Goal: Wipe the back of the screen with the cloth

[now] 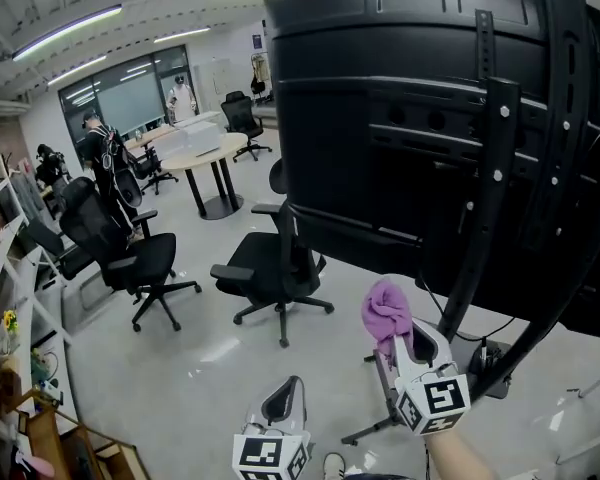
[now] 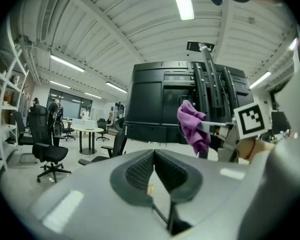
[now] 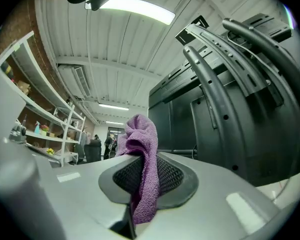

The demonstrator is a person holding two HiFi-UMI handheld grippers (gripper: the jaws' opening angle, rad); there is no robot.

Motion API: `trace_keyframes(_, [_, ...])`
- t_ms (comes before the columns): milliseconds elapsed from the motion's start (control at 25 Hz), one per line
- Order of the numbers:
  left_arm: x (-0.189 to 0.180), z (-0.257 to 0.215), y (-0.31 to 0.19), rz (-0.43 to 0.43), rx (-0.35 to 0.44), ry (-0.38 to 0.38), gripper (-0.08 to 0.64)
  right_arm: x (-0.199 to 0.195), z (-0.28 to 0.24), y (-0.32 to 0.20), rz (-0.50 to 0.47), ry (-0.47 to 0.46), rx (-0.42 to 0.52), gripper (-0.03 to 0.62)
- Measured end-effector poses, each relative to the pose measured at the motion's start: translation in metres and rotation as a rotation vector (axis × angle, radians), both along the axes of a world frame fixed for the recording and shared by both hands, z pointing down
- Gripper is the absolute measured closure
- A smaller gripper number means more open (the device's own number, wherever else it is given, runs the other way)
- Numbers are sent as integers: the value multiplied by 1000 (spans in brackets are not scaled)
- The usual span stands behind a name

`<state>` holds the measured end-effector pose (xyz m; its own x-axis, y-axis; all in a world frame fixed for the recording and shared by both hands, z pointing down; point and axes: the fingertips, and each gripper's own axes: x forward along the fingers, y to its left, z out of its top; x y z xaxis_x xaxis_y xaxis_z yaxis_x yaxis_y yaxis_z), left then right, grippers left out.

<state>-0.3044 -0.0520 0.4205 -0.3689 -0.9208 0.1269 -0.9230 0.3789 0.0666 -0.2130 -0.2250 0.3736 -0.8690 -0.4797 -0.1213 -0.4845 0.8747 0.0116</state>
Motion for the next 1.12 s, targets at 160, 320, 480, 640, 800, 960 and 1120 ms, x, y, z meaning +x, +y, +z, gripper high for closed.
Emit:
trace_keyframes(160, [-70,-11,-36,50,-1,-11,552,-64,-26,-53,112,-40,10,535])
trace_keyframes(320, [-114,-14,-77,100,4,-20,552,-86,-45,-113,276,-76,32,535])
trace_keyframes(480, [-145,-13,-116,158,13,1,552,-92,-54,-156,423,-72,44,535])
trace_keyframes(640, [-167,-12,-151,226,17,-6,552,-92,-52,-182,552,-56,44,535])
trace_keyframes(800, [-184,-15,-180,310,28,-10,552,-91,-47,-197,668,-38,46,535])
trace_keyframes(960, [-205,-16,-200,414,18,-31,552,-128,-39,-188,636,-39,10,535])
trace_keyframes(1120, [-236,-26,-208,477,28,-40,552,-198,-44,-165,559,16,45,535])
